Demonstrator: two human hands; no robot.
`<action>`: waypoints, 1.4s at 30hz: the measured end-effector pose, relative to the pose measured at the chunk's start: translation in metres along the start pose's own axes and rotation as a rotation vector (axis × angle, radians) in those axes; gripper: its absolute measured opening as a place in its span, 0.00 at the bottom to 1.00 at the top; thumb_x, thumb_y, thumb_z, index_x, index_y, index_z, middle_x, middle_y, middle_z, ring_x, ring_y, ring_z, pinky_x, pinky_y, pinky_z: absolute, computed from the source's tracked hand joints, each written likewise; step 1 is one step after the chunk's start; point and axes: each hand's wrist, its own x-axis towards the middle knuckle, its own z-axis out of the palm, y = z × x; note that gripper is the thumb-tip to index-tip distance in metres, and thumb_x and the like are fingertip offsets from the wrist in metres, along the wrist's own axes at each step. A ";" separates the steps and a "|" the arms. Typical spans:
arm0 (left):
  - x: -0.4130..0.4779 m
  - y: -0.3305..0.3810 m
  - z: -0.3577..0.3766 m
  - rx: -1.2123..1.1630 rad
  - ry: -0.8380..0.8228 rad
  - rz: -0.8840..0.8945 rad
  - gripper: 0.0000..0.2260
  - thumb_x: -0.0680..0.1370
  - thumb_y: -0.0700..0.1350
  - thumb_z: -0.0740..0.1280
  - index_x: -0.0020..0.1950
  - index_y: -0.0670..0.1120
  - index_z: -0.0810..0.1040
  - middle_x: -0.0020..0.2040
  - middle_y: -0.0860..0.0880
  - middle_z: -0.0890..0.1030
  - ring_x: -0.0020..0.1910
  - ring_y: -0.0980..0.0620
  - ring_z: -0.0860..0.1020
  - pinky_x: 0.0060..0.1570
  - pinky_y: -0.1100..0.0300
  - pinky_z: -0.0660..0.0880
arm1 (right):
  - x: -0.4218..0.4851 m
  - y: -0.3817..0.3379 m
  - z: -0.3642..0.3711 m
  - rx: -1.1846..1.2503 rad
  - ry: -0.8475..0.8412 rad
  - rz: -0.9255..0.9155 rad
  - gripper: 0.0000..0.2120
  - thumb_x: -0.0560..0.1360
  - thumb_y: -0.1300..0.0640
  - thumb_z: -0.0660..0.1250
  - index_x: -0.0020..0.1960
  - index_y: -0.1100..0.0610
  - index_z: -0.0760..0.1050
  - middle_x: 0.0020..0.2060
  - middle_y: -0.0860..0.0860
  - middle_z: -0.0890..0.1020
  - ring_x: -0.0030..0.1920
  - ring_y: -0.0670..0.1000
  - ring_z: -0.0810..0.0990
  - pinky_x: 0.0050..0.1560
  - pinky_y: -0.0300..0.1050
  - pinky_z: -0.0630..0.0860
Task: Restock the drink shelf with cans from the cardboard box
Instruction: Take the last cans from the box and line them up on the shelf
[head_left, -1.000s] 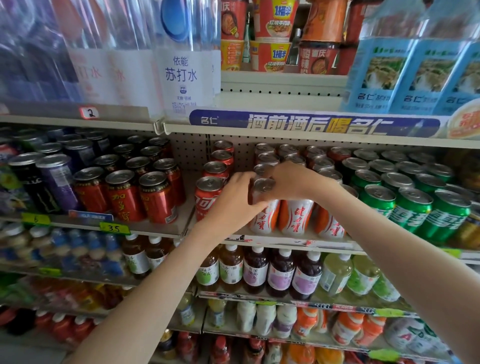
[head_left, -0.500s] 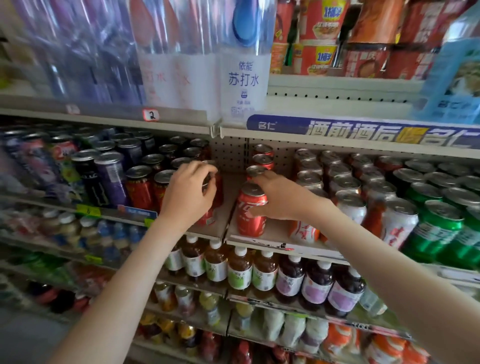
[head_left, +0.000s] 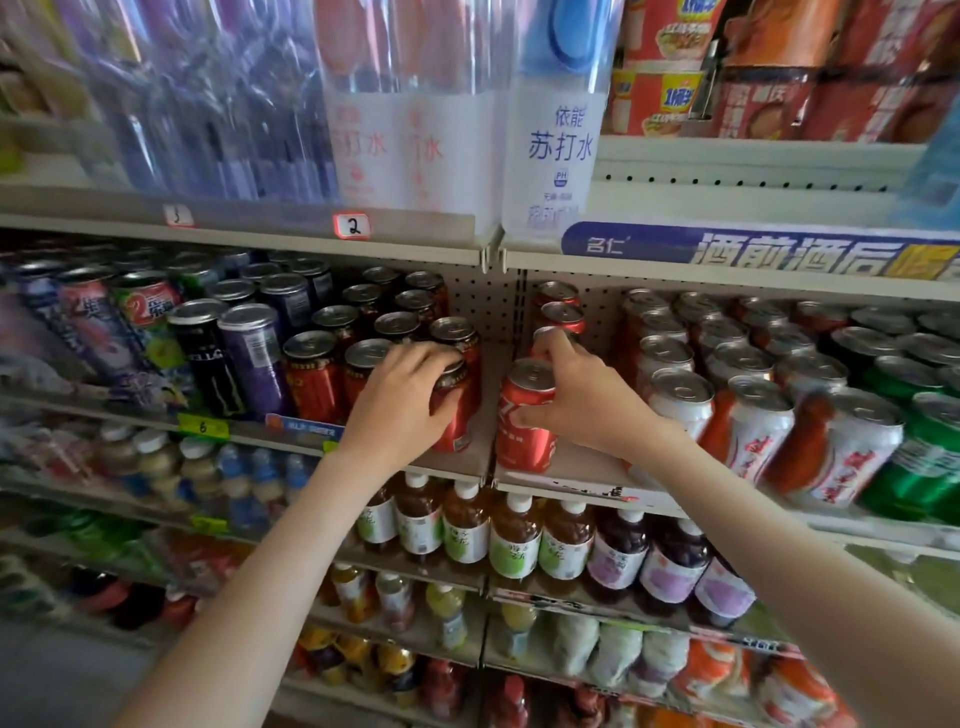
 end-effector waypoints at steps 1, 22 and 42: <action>0.000 -0.001 0.001 -0.005 -0.002 0.000 0.16 0.76 0.46 0.67 0.63 0.44 0.76 0.60 0.48 0.77 0.60 0.46 0.72 0.62 0.54 0.67 | 0.002 -0.003 0.003 -0.007 0.011 0.001 0.33 0.67 0.48 0.74 0.64 0.55 0.61 0.61 0.54 0.73 0.55 0.58 0.77 0.52 0.50 0.75; 0.029 0.005 -0.002 0.047 -0.224 0.184 0.31 0.73 0.65 0.55 0.74 0.56 0.62 0.72 0.55 0.69 0.74 0.56 0.58 0.71 0.47 0.38 | 0.058 0.021 -0.037 -0.512 -0.328 -0.121 0.38 0.69 0.51 0.72 0.75 0.47 0.57 0.73 0.49 0.60 0.73 0.57 0.53 0.72 0.57 0.56; 0.049 0.015 -0.010 -0.060 -0.372 0.103 0.25 0.69 0.64 0.69 0.64 0.60 0.71 0.65 0.55 0.73 0.71 0.54 0.61 0.69 0.54 0.43 | 0.085 0.026 -0.031 -0.396 -0.366 -0.257 0.23 0.65 0.54 0.76 0.57 0.54 0.73 0.52 0.50 0.79 0.52 0.53 0.77 0.53 0.49 0.76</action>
